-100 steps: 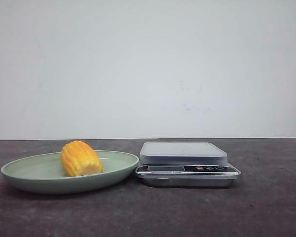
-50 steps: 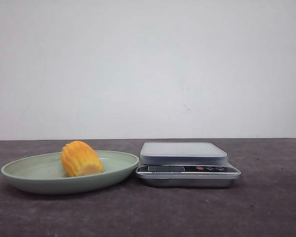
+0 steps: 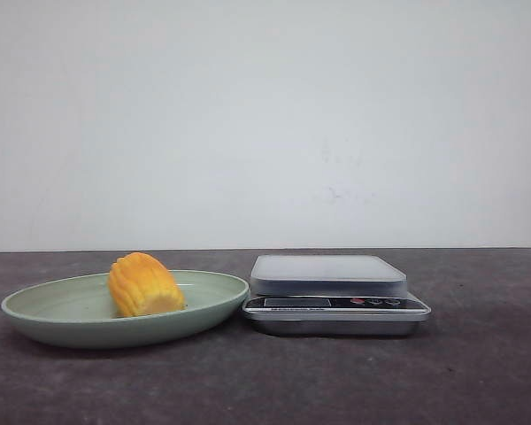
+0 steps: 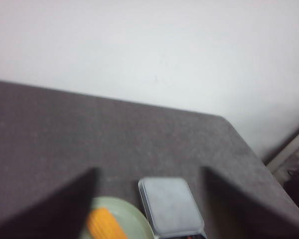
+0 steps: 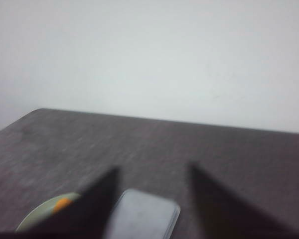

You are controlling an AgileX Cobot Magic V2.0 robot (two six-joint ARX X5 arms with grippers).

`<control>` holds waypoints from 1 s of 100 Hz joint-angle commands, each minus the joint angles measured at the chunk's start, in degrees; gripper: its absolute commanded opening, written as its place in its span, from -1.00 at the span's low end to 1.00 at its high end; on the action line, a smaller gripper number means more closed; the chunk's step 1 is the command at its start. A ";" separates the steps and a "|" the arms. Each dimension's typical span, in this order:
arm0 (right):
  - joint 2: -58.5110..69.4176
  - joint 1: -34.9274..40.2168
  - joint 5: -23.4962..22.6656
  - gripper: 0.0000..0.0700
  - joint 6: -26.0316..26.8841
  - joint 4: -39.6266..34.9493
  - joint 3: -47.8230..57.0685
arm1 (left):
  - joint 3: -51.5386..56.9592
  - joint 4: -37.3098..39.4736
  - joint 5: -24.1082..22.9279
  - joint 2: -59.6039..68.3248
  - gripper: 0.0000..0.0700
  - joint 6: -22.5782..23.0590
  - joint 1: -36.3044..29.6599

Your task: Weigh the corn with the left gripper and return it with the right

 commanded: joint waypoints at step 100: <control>0.39 4.70 2.51 1.00 0.57 -8.63 0.66 | -22.64 11.37 -5.07 18.53 0.35 -9.73 -12.35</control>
